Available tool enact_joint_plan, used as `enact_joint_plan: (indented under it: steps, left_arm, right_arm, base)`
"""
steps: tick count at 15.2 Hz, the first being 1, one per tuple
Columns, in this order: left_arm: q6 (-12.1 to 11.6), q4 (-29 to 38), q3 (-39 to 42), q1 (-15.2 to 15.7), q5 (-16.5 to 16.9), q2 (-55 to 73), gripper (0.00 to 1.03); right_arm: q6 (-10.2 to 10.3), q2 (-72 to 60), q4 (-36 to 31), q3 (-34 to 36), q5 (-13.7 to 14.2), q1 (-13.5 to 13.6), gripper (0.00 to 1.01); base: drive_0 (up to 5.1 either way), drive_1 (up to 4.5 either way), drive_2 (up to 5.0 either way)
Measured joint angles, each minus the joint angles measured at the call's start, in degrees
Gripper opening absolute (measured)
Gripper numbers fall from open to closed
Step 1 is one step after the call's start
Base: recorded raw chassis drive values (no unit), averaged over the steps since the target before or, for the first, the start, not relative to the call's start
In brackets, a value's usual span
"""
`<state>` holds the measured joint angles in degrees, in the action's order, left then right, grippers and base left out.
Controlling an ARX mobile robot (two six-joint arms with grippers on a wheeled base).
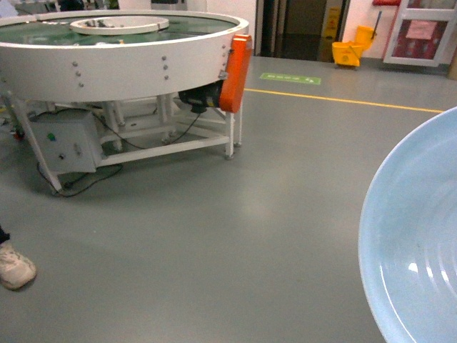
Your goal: Place blue tray on left shelf second layer neatly
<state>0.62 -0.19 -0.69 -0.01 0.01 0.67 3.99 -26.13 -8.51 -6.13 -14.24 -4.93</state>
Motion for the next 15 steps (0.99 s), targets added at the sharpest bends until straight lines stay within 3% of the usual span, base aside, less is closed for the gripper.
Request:
enact_joint_plan:
  steps: [5,15]
  left_arm:
    - [0.0,-0.1,0.0,0.0,0.0,0.0,0.98]
    - [0.0,-0.1,0.0,0.0,0.0,0.0,0.98]
  right_arm:
    - [0.0,0.0,-0.1,0.0,0.1,0.0,0.02]
    - [0.0,0.0,0.0,0.0,0.1,0.0,0.02]
  base:
    - [-0.6,-1.42,-2.1]
    - [-1.7,2.54,-5.9]
